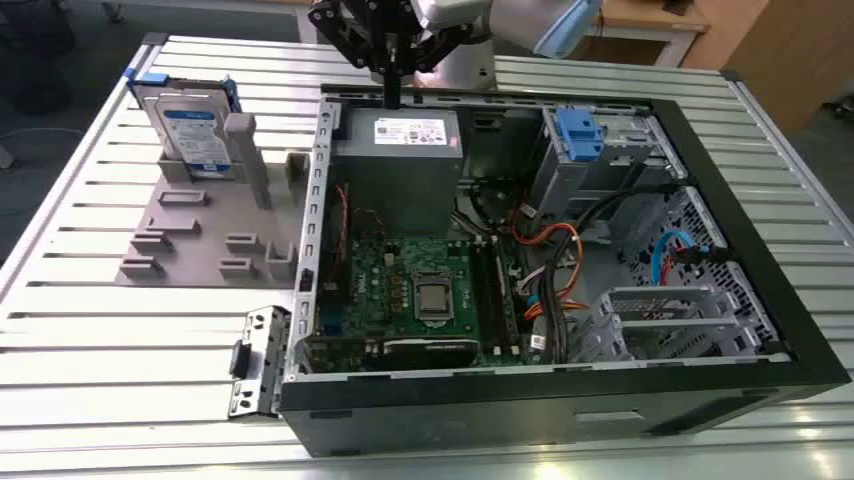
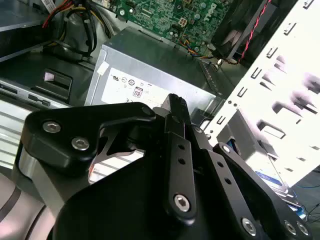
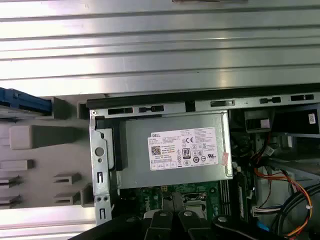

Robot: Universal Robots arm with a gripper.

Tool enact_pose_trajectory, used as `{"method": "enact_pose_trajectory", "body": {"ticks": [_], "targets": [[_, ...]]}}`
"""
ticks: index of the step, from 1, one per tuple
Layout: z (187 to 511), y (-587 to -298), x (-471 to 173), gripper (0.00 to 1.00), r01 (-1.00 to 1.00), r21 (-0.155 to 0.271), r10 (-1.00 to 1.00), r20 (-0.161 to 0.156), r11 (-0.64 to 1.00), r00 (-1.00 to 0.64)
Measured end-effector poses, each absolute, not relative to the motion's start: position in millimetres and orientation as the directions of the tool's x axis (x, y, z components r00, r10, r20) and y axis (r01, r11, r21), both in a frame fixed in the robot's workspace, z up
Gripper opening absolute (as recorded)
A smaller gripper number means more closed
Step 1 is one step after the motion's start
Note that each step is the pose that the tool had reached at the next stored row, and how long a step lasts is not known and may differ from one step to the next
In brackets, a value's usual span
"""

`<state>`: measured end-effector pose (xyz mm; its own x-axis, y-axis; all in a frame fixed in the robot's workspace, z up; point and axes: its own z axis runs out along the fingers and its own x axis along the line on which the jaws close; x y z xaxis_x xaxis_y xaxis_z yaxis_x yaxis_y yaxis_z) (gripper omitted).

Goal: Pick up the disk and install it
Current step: 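Reach for the disk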

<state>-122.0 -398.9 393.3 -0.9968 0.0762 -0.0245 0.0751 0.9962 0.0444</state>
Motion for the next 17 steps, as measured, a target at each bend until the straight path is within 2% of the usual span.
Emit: {"method": "enact_pose_trajectory", "body": {"ticks": [17], "targets": [[393.3, -398.9, -131.0, 0.1, 0.075, 0.044, 0.076, -0.024, 0.996, -0.997]]}}
